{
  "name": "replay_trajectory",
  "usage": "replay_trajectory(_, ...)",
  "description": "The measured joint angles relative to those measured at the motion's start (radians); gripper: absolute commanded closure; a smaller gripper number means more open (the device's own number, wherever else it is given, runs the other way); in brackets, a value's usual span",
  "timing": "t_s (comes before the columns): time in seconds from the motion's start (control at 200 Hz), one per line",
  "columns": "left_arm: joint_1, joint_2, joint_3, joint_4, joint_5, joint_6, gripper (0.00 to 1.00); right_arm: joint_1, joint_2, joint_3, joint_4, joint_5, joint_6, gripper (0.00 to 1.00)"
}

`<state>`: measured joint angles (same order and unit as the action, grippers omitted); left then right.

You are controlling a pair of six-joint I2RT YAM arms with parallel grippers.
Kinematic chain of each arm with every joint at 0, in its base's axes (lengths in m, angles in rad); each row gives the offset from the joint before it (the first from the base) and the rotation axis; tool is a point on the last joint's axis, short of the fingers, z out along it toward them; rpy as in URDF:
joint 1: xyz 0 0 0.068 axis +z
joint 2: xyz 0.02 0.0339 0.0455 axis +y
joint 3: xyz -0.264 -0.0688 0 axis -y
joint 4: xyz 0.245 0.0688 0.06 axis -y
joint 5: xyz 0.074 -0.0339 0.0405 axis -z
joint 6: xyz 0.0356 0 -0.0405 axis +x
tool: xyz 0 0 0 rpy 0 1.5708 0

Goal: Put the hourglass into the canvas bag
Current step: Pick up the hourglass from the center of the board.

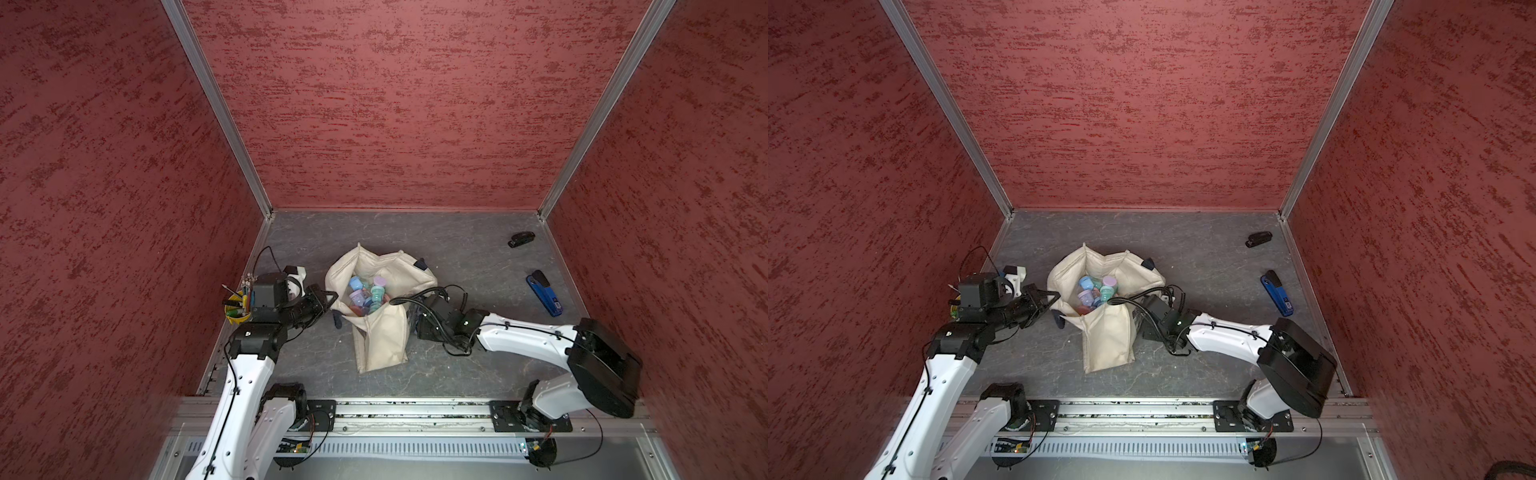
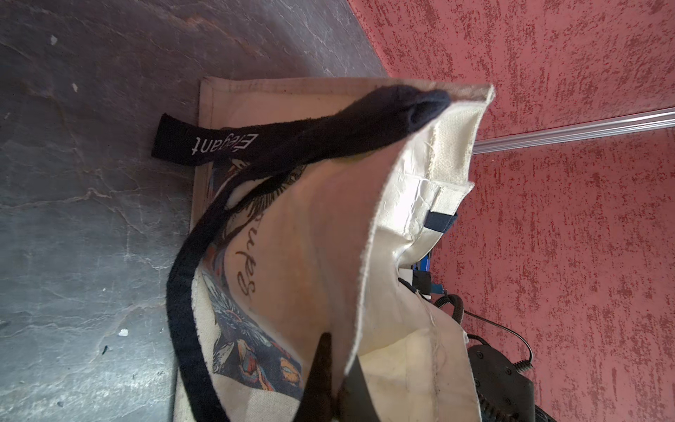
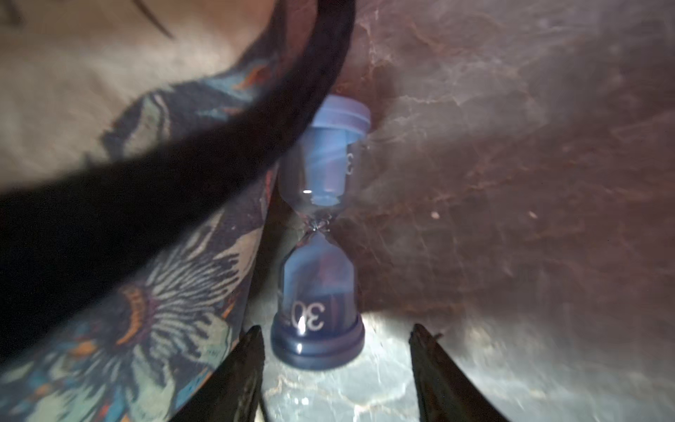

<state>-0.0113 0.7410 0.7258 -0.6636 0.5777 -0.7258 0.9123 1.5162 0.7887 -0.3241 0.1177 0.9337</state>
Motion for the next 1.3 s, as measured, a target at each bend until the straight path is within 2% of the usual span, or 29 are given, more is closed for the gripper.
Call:
replay_trajectory(0.205, 0.000, 0.023, -0.007, 0.026, 0.002, 0.000, 1.00, -0.008, 0.110, 0.056, 0.022, -0.017, -0.002, 0.38)
replay_trajectory(0.396, 0.000, 0.022, -0.010, 0.029, 0.002, 0.002, 1.00, -0.024, 0.117, 0.056, 0.022, -0.016, 0.006, 0.37)
replay_trajectory(0.746, 0.000, 0.016, -0.023, 0.034, 0.004, 0.002, 1.00, -0.064, 0.138, 0.088, 0.007, -0.016, 0.059, 0.73)
replay_trajectory(0.847, 0.000, 0.020, -0.023, 0.035, 0.004, 0.005, 1.00, -0.065, 0.125, 0.082, -0.015, -0.016, 0.066, 0.80)
replay_trajectory(1.002, 0.000, 0.020, -0.023, 0.037, 0.004, 0.005, 1.00, -0.074, 0.037, 0.018, -0.071, -0.003, 0.081, 0.83)
replay_trajectory(1.167, 0.000, 0.020, -0.023, 0.038, 0.004, 0.005, 1.00, -0.138, -0.106, -0.094, -0.122, 0.002, 0.099, 0.83)
replay_trajectory(1.298, 0.000, 0.020, -0.023, 0.043, 0.005, 0.005, 1.00, -0.190, -0.144, -0.145, -0.146, 0.002, 0.103, 0.73)
